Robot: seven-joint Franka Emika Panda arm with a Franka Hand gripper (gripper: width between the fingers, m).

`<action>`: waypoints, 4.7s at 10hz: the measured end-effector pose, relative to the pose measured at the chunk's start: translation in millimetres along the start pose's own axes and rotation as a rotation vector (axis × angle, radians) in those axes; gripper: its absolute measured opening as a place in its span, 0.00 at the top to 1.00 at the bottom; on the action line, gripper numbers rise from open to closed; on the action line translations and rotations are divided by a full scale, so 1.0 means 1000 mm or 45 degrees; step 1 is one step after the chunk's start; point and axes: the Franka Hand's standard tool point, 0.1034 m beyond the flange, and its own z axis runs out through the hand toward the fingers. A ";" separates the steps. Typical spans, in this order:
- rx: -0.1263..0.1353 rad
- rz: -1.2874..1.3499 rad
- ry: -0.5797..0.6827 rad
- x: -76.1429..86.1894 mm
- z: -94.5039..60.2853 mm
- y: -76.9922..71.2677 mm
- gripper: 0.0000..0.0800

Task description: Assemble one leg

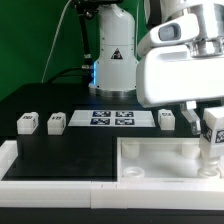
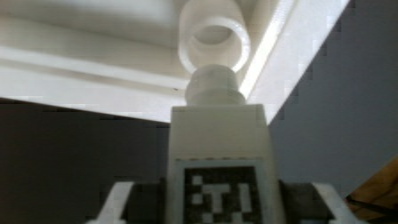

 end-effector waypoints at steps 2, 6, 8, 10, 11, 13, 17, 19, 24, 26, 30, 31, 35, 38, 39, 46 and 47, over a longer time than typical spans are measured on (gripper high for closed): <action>0.001 0.001 -0.002 -0.005 0.004 -0.002 0.64; -0.012 -0.003 0.052 -0.012 0.008 -0.003 0.64; -0.023 -0.001 0.092 -0.016 0.015 -0.003 0.64; -0.042 -0.002 0.188 -0.013 0.018 -0.002 0.64; -0.048 -0.006 0.218 -0.012 0.019 -0.003 0.64; -0.043 -0.007 0.192 -0.013 0.020 -0.003 0.64; -0.041 -0.007 0.181 -0.015 0.021 -0.003 0.23; -0.041 -0.007 0.181 -0.015 0.021 -0.003 0.19; -0.021 0.005 0.121 0.001 0.000 -0.009 0.19; -0.021 0.005 0.115 0.006 -0.005 -0.007 0.19; 0.051 0.042 -0.237 -0.002 0.001 -0.015 0.19; 0.067 0.059 -0.390 -0.009 0.003 -0.011 0.19; 0.097 0.049 -0.574 0.004 0.004 -0.005 0.19; 0.085 0.091 -0.571 0.006 0.009 -0.003 0.19; 0.068 0.114 -0.563 0.012 0.012 -0.001 0.19; 0.059 0.119 -0.564 0.010 0.016 0.005 0.64; 0.056 0.132 -0.565 0.010 0.016 0.005 0.64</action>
Offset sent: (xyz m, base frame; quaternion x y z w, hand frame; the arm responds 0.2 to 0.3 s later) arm -0.0124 -0.0016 -0.0124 -0.0075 0.0088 0.0075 0.9999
